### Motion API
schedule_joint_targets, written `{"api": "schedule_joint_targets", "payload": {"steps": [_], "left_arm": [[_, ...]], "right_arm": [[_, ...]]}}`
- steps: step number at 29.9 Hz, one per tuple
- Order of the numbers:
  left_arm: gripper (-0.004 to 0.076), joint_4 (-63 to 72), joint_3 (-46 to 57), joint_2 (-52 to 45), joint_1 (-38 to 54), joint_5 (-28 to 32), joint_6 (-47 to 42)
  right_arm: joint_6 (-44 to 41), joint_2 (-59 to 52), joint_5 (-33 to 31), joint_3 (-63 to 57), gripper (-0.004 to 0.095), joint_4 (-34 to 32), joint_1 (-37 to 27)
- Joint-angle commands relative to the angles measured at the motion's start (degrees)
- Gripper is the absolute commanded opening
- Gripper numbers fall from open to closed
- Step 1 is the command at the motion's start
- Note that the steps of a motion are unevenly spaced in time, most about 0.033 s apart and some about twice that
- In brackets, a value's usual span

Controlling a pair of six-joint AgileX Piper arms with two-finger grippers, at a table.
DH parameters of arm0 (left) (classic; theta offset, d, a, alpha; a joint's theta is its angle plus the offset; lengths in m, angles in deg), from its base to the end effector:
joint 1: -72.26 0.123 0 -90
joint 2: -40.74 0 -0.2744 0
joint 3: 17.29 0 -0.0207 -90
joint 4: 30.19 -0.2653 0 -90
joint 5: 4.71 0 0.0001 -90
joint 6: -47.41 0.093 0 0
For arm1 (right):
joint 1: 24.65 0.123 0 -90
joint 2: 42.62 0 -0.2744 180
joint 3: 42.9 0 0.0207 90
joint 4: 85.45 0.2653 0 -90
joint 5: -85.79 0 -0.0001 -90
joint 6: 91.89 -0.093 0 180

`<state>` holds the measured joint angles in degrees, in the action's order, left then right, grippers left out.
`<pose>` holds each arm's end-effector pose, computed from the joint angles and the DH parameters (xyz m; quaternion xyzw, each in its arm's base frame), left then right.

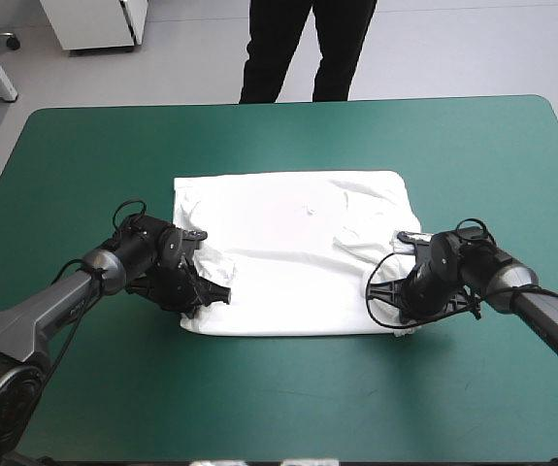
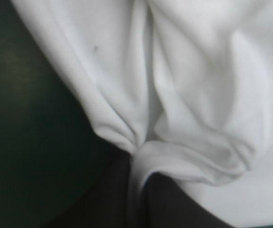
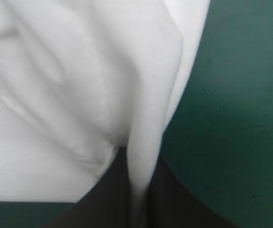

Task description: Fold the cloth

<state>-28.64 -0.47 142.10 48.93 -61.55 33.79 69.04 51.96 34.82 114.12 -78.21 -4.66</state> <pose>0.2798 -0.1230 0.1924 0.0777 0.9960 -0.0248 0.0375 0.2650 0.1061 0.2015 0.0267 0.9933 0.0831 0.0763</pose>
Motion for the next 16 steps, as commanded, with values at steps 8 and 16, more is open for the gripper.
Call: {"api": "schedule_joint_targets", "payload": {"steps": [8,16], "left_arm": [[-0.0009,-12.2,-14.8,-2.9,1.1,-5.0,0.1],[-0.0009,-11.9,-26.6,3.3,4.0,-3.7,2.7]], "right_arm": [[3.4,-3.6,-5.4,19.4,-0.0017,-4.4,-0.8],[7.9,2.1,-3.9,30.4,-0.0017,1.7,-8.1]]}}
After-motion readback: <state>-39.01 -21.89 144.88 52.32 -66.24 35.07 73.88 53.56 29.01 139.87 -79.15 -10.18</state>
